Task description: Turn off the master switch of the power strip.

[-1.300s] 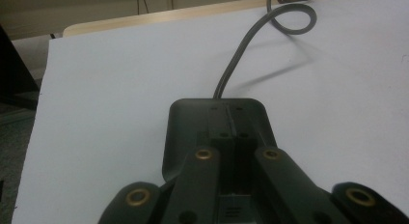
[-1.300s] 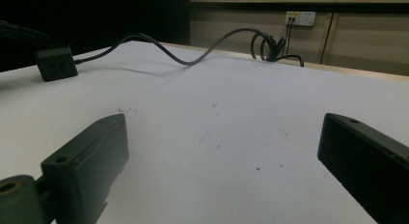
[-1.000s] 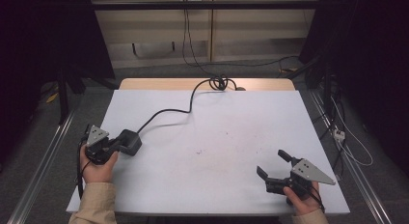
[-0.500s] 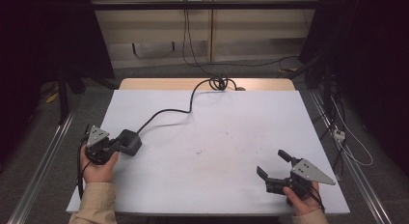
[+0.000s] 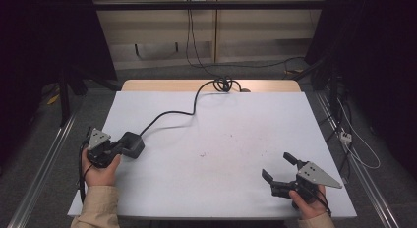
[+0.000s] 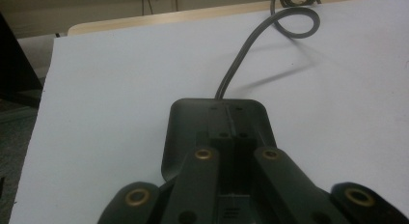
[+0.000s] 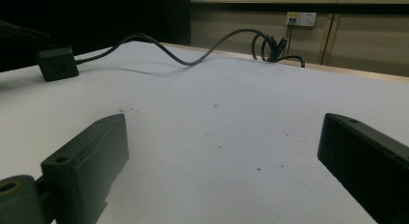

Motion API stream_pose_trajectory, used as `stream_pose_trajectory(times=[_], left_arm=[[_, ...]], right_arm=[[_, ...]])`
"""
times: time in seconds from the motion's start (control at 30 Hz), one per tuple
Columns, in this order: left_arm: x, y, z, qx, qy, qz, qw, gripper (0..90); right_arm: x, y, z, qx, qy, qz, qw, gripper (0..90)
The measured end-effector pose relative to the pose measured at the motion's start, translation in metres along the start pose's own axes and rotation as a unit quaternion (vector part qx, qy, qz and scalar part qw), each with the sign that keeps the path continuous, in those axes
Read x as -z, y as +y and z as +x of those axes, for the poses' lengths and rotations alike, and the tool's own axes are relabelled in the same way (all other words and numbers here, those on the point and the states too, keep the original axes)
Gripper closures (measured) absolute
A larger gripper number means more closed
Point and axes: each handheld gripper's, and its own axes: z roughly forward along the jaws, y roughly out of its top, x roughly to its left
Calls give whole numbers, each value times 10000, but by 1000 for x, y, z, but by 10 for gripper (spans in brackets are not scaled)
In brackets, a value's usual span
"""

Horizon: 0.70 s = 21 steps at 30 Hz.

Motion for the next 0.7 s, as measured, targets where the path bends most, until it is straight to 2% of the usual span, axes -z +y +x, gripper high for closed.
stream_pose_trajectory(times=[0.13,0.23,0.47,0.53,0.57,0.7], left_arm=[[0,-1,2,91,-30,-55,9999,900],[1,-1,2,49,36,-68,10000,900],[3,0,3,126,40,24,9999,900],[2,0,1,114,-73,23,9999,900],[2,1,0,64,-32,57,10000,900],[1,2,-2,87,70,86,9999,900]], right_arm=[[0,0,0,0,9,-7,10000,37],[0,0,0,-7,9,-2,10000,37],[-1,0,0,1,16,13,10000,37],[-1,0,1,1,19,12,10000,37],[-1,0,1,-1,19,10,10000,38],[-1,1,1,19,16,-7,10000,38]])
